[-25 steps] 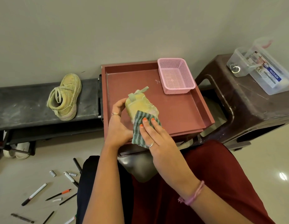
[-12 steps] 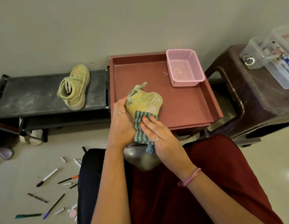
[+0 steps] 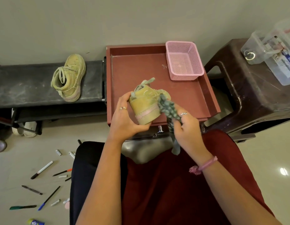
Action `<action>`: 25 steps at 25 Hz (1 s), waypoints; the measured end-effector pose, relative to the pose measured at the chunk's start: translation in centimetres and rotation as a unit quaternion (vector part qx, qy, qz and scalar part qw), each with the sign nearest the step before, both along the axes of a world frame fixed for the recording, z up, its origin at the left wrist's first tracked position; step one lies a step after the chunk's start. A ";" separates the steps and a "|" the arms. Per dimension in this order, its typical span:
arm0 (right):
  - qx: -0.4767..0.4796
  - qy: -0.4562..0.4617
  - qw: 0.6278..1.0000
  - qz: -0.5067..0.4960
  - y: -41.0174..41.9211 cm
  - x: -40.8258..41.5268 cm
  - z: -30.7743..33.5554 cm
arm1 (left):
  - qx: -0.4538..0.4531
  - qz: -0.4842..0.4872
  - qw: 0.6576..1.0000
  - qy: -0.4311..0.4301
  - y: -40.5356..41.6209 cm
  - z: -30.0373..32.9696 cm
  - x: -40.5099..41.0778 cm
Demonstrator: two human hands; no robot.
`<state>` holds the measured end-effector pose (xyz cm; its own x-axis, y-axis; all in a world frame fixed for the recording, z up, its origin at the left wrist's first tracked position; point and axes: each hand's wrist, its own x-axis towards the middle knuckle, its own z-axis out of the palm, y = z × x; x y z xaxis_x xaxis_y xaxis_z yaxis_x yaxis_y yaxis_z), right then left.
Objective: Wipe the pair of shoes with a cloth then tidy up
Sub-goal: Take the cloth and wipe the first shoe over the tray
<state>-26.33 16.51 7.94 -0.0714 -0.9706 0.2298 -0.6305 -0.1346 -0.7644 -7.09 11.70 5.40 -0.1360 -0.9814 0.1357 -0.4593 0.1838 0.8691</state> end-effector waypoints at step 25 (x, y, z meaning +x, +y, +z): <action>-0.012 0.147 0.986 0.083 0.2 4.8 -1.9 | 0.018 0.026 0.999 0.024 -0.1 -1.0 0.4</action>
<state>-21.53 16.75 6.01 0.1609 -0.9573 0.2403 -0.7916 -0.2706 -0.5478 -6.65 11.57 4.36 -0.0781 -0.9914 0.1049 -0.4253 0.1283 0.8959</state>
